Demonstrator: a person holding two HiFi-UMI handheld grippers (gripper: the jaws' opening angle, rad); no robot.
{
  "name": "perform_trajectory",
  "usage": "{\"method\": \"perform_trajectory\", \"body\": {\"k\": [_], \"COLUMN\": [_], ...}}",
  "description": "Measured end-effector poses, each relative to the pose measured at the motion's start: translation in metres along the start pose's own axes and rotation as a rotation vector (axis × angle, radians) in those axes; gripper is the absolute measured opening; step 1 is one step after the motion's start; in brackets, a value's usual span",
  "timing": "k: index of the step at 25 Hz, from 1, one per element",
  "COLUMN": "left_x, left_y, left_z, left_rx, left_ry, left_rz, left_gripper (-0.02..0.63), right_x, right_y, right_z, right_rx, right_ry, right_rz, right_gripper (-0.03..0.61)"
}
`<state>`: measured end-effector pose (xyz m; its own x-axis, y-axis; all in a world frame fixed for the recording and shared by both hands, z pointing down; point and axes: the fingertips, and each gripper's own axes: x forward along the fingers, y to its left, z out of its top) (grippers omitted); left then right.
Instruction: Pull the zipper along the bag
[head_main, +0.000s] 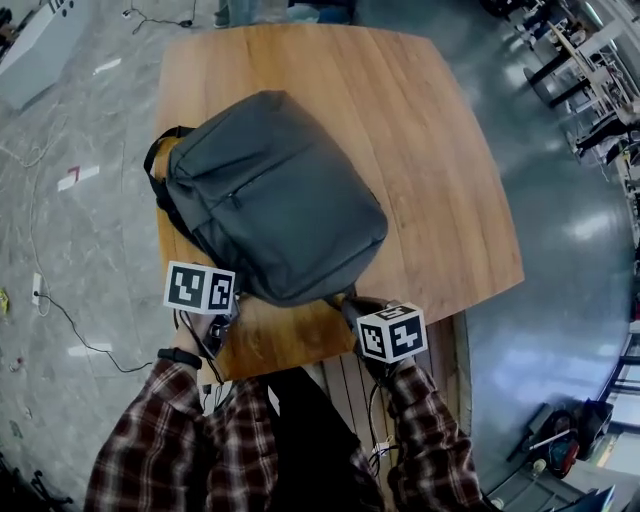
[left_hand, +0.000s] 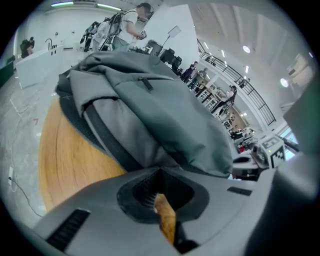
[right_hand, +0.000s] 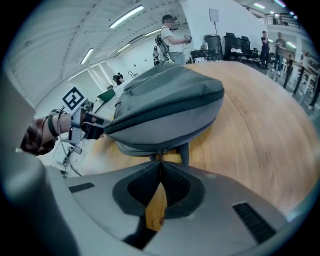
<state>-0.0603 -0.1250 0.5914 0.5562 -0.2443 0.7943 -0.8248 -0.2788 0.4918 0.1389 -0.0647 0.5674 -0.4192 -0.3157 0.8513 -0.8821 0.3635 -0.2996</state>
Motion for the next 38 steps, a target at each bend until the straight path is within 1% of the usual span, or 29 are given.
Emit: {"method": "perform_trajectory", "body": {"k": [4,6,8,9,10,12,13,14,15,16,17,18,19,20,21,22,25,31,34,38], "left_x": [-0.003,-0.006,-0.015,-0.024,-0.037,-0.067,-0.078,-0.081,-0.077,-0.066,-0.053,-0.038,-0.026,-0.015,-0.007,-0.002,0.004,0.003,0.004,0.004], "left_y": [0.022,0.029,0.029,0.026,0.021,0.002,-0.013,-0.031,-0.049,-0.064,-0.074,-0.078,-0.076,-0.07,-0.064,-0.058,-0.054,-0.05,-0.051,-0.051], "left_z": [0.032,0.046,0.058,0.065,0.074,0.094,0.101,0.101,0.095,0.084,0.07,0.055,0.042,0.031,0.024,0.02,0.019,0.018,0.019,0.02], "left_rx": [0.009,0.019,0.036,0.027,0.005,-0.034,-0.03,-0.011,0.017,0.048,0.079,0.11,0.141,0.174,0.198,0.208,0.194,0.17,0.174,0.166], "left_ry": [-0.042,-0.067,-0.112,-0.151,-0.204,-0.32,-0.351,-0.349,-0.316,-0.262,-0.201,-0.147,-0.105,-0.079,-0.069,-0.074,-0.103,-0.081,-0.074,-0.076], "left_rz": [0.102,0.156,0.207,0.214,0.204,0.152,0.113,0.066,0.022,-0.005,-0.011,0.004,0.036,0.076,0.107,0.119,0.089,0.028,0.009,-0.018], "left_gripper": [0.009,0.009,0.009,0.009,0.009,0.009,0.009,0.009,0.009,0.009,0.009,0.009,0.009,0.009,0.009,0.009,0.009,0.008,0.008,0.008], "right_x": [0.01,0.019,0.027,0.031,0.034,0.041,0.045,0.047,0.05,0.051,0.051,0.051,0.051,0.05,0.05,0.049,0.047,0.033,0.022,0.004], "right_y": [0.045,0.066,0.084,0.093,0.101,0.11,0.112,0.114,0.114,0.115,0.117,0.118,0.12,0.121,0.122,0.123,0.122,0.102,0.082,0.041], "right_z": [-0.019,-0.024,-0.026,-0.026,-0.025,-0.019,-0.015,-0.011,-0.008,-0.005,-0.003,-0.002,-0.002,-0.002,-0.004,-0.005,-0.009,-0.008,-0.011,-0.018], "right_rx": [-0.008,0.012,0.044,0.052,0.054,0.049,0.05,0.054,0.06,0.063,0.065,0.065,0.061,0.055,0.047,0.035,-0.029,-0.102,-0.135,-0.14], "right_ry": [0.013,0.006,-0.003,-0.008,-0.013,-0.028,-0.035,-0.041,-0.047,-0.051,-0.054,-0.056,-0.056,-0.055,-0.054,-0.053,-0.051,-0.043,-0.036,-0.021], "right_rz": [0.075,0.105,0.137,0.148,0.153,0.155,0.157,0.16,0.163,0.165,0.166,0.165,0.163,0.159,0.155,0.15,0.12,0.077,0.043,-0.014], "right_gripper": [0.016,0.015,0.016,0.016,0.015,0.017,0.017,0.015,0.017,0.017,0.017,0.017,0.016,0.017,0.017,0.016,0.016,0.017,0.017,0.017]}}
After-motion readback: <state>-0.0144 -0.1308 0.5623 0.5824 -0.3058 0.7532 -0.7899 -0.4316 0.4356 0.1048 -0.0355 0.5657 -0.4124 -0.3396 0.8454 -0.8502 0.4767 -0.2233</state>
